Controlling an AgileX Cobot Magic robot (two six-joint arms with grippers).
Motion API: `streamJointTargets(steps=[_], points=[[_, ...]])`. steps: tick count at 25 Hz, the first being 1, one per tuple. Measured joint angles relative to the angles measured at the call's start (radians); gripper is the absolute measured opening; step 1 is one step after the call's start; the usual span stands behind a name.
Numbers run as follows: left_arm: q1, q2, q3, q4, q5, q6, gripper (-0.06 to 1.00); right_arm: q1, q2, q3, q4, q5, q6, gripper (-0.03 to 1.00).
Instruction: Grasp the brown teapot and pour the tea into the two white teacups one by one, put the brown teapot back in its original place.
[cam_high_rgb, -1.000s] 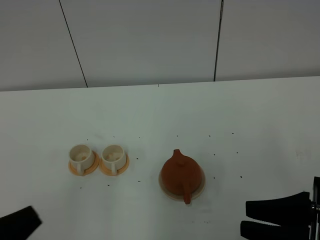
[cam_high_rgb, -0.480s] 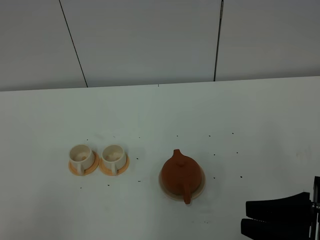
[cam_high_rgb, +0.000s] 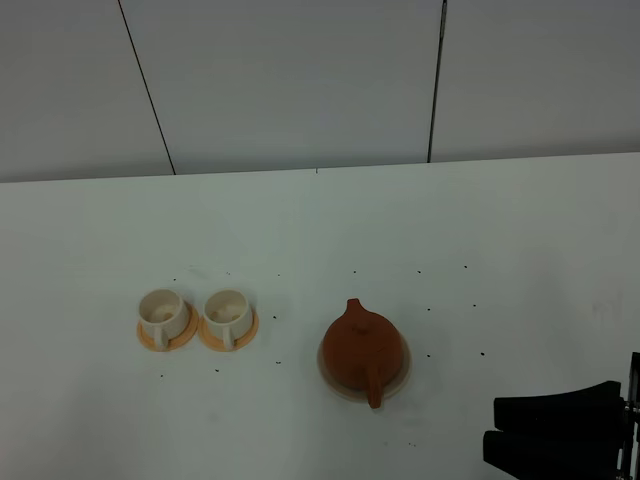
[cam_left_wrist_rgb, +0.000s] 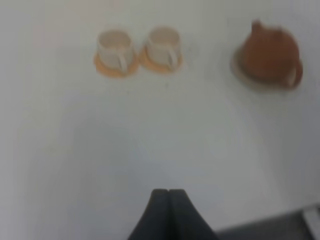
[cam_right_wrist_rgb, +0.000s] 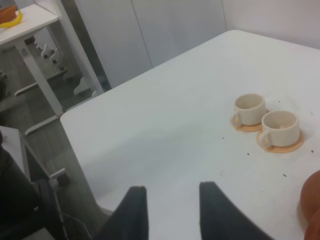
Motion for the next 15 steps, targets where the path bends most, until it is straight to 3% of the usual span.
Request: streamJointTargets(steps=[3, 7, 15], points=[[0.000, 0.000, 0.000, 0.049, -0.008, -0.058, 0.01, 0.000, 0.000, 0.000, 0.000, 0.000, 0.000, 0.25], [0.000, 0.000, 0.003, 0.097, -0.007, -0.056, 0.01, 0.000, 0.000, 0.000, 0.000, 0.000, 0.007, 0.25], [0.000, -0.003, 0.038, 0.111, -0.056, -0.019, 0.01, 0.000, 0.000, 0.000, 0.000, 0.000, 0.020, 0.25]])
